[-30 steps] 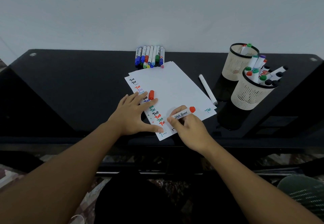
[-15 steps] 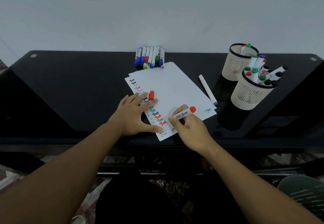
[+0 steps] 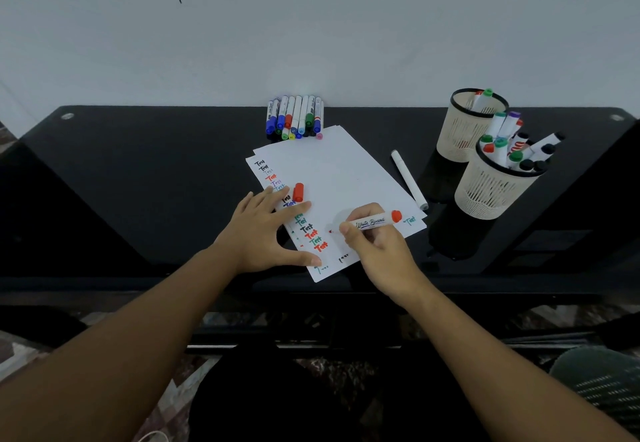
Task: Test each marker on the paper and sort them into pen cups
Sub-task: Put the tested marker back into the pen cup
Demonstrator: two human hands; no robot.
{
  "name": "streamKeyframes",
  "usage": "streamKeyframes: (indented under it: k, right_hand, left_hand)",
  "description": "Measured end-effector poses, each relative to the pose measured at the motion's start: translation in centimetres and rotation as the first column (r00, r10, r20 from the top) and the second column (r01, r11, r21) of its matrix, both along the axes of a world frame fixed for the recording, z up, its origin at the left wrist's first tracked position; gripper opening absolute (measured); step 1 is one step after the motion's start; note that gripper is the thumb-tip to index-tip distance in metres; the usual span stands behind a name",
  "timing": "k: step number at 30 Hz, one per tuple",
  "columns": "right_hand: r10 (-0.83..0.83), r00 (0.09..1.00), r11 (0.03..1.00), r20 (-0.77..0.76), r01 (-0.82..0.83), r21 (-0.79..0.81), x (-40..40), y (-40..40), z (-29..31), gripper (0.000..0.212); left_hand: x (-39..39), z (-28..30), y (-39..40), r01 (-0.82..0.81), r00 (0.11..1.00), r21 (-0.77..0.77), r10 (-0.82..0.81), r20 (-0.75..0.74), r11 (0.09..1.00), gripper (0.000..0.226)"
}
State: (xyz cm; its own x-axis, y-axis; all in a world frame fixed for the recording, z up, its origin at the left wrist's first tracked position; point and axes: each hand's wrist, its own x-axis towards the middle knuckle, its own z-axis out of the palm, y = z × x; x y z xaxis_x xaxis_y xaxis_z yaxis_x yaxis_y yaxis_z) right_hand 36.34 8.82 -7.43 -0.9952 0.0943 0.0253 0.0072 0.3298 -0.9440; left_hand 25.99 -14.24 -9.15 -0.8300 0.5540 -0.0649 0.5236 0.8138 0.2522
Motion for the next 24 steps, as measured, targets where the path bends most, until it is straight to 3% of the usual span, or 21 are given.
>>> streamKeyframes:
  k: [2, 4, 8, 12, 14, 16, 20, 22, 24]
  right_hand:
    - [-0.016, 0.999, 0.992, -0.047, 0.010, -0.124, 0.0, 0.3, -0.1, 0.011]
    - [-0.009, 0.997, 0.989, -0.074, -0.003, -0.148, -0.2, 0.3, -0.1, 0.013]
    - [-0.024, 0.998, 0.980, -0.060, 0.011, -0.197, -0.9, 0.3, 0.1, 0.015]
    - [0.091, 0.993, 0.992, 0.071, -0.084, -0.098, -1.5, 0.8, 0.3, 0.059]
    - [0.161, 0.979, 0.986, 0.124, -0.156, -0.055, -2.0, 1.0, 0.7, 0.073]
    - [0.179, 0.973, 0.982, 0.144, -0.167, -0.091, -2.5, 1.2, 1.3, 0.068]
    - [0.076, 0.995, 0.974, 0.068, -0.060, -0.217, -4.2, 1.7, 2.2, 0.035]
    - [0.038, 0.998, 0.987, 0.047, -0.030, -0.157, -5.0, 2.1, 2.6, 0.027]
    - [0.086, 0.996, 0.996, 0.039, -0.086, 0.000, -5.8, 2.6, 2.9, 0.032]
  left_hand:
    - [0.3, 0.1, -0.2, -0.022, 1.000, 0.125, 0.020, 0.017, 0.992, 0.101]
    - [0.4, 0.8, -0.1, -0.107, 0.994, 0.306, 0.094, 0.056, 0.946, 0.084]
    - [-0.9, 1.6, 1.5, -0.381, 0.921, 0.542, 0.361, 0.147, 0.749, 0.057]
    - [-2.3, 1.0, 3.3, -0.519, 0.851, 0.323, 0.514, 0.109, 0.791, 0.066]
    - [-2.2, 0.6, 4.0, -0.539, 0.836, 0.275, 0.545, 0.062, 0.796, 0.057]
    - [-2.1, 0.4, 4.4, -0.534, 0.830, 0.298, 0.558, 0.005, 0.791, 0.042]
    - [-2.1, 0.1, 4.2, -0.480, 0.846, 0.406, 0.532, -0.020, 0.778, 0.024]
    - [-1.9, -0.2, 4.0, -0.432, 0.870, 0.507, 0.492, 0.019, 0.746, 0.020]
    - [-1.6, -0.2, 4.1, -0.407, 0.886, 0.563, 0.462, 0.051, 0.719, 0.020]
